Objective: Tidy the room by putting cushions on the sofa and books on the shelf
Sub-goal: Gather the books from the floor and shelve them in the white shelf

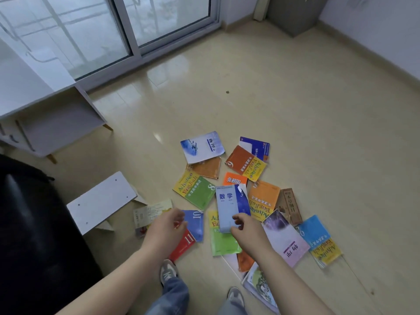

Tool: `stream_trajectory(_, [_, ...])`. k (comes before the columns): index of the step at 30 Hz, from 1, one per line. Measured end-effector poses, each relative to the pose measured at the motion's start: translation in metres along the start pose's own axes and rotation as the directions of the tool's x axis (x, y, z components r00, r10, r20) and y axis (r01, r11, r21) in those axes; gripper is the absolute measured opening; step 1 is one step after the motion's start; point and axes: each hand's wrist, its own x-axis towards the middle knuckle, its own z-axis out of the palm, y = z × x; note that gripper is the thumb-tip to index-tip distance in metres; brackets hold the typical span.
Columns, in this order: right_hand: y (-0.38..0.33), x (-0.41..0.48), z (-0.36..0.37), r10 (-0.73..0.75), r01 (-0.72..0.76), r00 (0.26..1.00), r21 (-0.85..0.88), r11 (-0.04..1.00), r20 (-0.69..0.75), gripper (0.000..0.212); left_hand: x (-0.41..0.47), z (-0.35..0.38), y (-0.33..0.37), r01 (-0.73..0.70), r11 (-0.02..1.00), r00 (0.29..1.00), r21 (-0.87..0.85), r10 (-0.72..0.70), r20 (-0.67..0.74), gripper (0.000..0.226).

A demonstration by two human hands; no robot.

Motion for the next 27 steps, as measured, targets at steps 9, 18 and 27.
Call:
stream_trajectory(9, [-0.059,0.135,0.061,-0.063,0.067,0.997,-0.128,0.989,0.032,0.042,0.131,-0.027,-0.064,-0.004,1.0,1.0,0.0,0.004,-0.013,0.026])
stream_trajectory(18, [-0.029,0.367,0.187,-0.177,0.171,0.984,-0.241,0.955,-0.004,0.042,0.321,0.075,-0.195,0.017,0.997,0.997,-0.074,-0.022,-0.069,0.025])
stream_trajectory(27, [0.039,0.556,0.321,-0.282,0.229,0.951,-0.32,0.919,-0.13,0.045,0.471,0.191,-0.336,-0.035,0.988,0.989,-0.151,0.013,-0.147,0.022])
